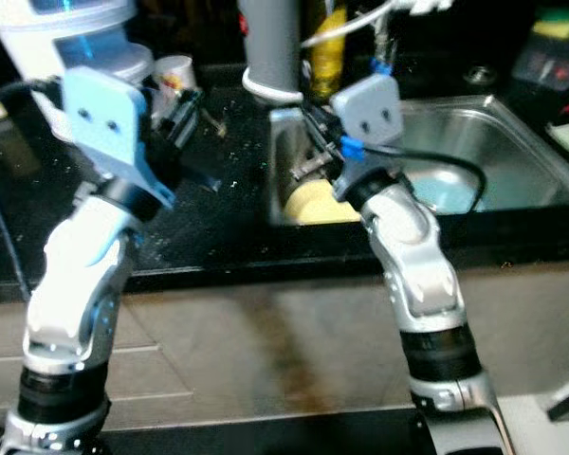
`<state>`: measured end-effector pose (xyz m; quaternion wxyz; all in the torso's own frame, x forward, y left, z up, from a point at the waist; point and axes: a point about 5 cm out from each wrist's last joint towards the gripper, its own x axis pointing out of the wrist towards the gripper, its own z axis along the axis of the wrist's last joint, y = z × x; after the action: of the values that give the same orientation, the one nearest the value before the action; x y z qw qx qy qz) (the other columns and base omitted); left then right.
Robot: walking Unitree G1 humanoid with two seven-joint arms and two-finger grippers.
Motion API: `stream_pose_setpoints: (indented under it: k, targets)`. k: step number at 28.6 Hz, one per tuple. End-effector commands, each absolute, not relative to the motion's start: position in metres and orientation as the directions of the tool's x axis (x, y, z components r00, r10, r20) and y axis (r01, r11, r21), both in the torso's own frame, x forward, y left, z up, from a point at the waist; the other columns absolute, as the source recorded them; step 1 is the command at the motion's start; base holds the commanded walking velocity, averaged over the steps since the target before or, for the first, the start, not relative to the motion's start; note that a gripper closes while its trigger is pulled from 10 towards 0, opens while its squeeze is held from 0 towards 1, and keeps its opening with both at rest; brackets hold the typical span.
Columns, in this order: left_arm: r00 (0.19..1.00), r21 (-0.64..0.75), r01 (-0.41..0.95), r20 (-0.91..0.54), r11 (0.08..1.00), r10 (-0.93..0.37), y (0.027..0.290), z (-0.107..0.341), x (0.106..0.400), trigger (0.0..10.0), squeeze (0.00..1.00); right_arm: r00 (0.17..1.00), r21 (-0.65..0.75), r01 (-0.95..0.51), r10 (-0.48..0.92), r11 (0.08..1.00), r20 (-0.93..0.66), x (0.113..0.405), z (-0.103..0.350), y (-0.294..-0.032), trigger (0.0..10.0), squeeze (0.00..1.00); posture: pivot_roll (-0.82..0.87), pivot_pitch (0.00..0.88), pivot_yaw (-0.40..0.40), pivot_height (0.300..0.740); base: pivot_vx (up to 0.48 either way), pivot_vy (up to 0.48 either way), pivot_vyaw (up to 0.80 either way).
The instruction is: Kitchen organization
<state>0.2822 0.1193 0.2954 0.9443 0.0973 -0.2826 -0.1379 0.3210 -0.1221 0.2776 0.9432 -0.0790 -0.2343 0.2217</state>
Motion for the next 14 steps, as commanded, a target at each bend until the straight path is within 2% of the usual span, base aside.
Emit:
stream_pose_setpoints:
  k: [1, 6, 14]
  targets:
    - [0.812, 0.265, 0.196, 0.496, 0.944, -0.307, 0.1228, 0.2915, 0.2828, 10.0, 0.00, 0.788, -0.260, -0.383, 0.460, 0.886, 0.410, 0.3207, 0.2781, -0.1177, 10.0, 0.00, 0.05, 0.000, -0.002, 0.740, 0.000, -0.364, 0.00]
    - [0.812, 0.260, 0.200, 0.496, 0.945, -0.309, 0.1227, 0.2912, 0.2828, 10.0, 0.00, 0.799, -0.257, -0.367, 0.445, 0.894, 0.406, 0.3224, 0.2776, -0.1193, 10.0, 0.00, 0.05, 0.000, -0.002, 0.740, 0.000, -0.299, 0.00]
    - [0.805, 0.251, 0.209, 0.504, 0.945, -0.312, 0.1216, 0.2920, 0.2819, 10.0, 0.00, 0.801, -0.256, -0.365, 0.442, 0.895, 0.403, 0.3235, 0.2772, -0.1189, 10.0, 0.00, 0.05, 0.000, -0.005, 0.740, 0.000, 0.000, 0.00]
